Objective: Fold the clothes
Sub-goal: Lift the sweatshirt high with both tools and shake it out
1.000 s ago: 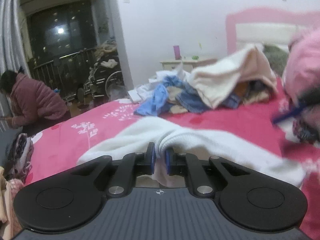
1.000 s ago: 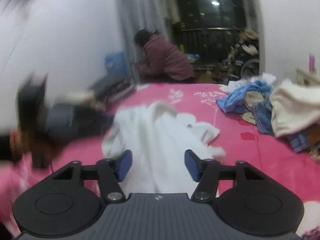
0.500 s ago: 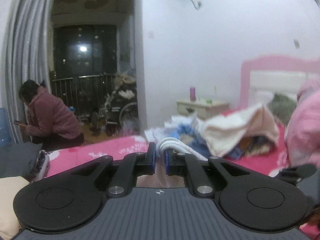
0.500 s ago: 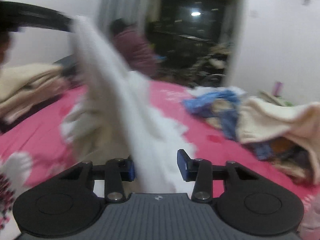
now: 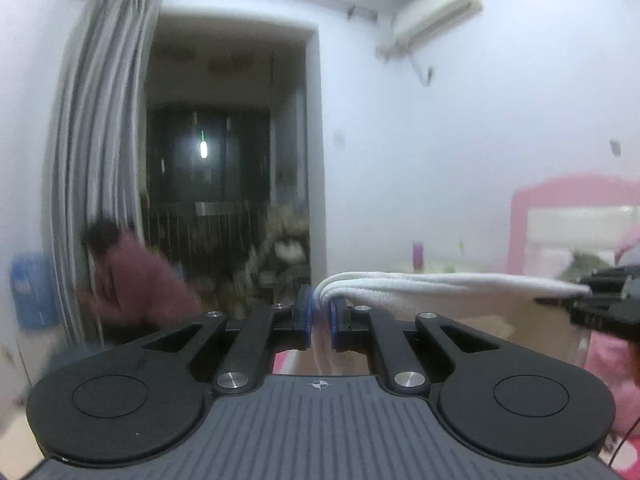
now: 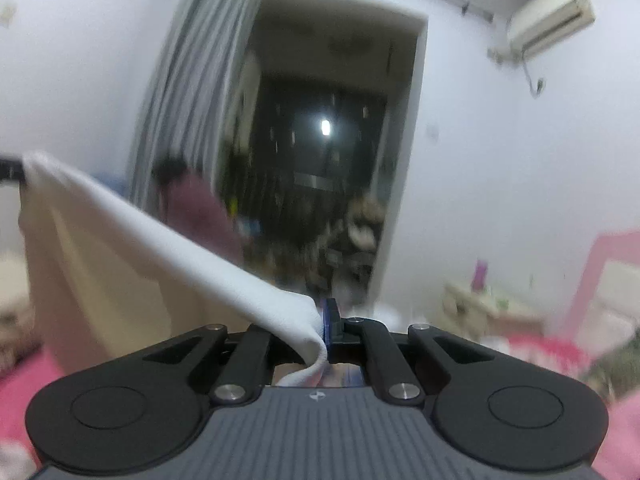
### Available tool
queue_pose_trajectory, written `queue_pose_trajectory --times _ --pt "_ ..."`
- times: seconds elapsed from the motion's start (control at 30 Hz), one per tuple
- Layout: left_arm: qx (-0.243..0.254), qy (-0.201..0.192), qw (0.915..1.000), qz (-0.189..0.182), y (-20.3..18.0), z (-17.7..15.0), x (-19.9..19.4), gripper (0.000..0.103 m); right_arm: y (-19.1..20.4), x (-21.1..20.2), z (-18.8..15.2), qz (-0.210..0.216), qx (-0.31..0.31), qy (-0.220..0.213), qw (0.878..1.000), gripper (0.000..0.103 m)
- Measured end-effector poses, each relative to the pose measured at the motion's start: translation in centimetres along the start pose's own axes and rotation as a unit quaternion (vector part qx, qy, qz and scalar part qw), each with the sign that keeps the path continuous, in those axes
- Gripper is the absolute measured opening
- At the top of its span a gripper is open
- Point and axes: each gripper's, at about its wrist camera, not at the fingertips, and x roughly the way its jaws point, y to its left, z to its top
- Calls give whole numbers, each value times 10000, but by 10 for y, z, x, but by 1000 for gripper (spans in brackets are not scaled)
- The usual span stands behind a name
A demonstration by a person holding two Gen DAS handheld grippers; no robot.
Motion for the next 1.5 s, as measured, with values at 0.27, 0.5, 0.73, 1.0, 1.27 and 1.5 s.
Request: queue_pose_trajectory --times 0.27,0.5,0.73,1.0,1.27,1.5 --pt "-31 -893 9960 -93 18 106 -34 7 -17 -52 116 365 25 -1308 9907 6" --pt "-102 -1470 9874 -573 21 168 -72 7 -41 -112 178 717 170 -1926 9785 5" --pt "-432 -1883 9727 -1287 24 218 -106 7 -68 -171 216 1168 403 -2338 9644 5" --pt "-1194 -1352 9705 -1599 36 201 -74 7 -97 -194 219 1975 855 -2156 9525 5" --pt "-1682 799 9799 -719 52 55 51 7 -78 -79 136 1937 1021 -287 9753 5" --pt "-1515 2026 9674 93 61 -73 176 7 -48 89 35 1502 832 1436 9746 4"
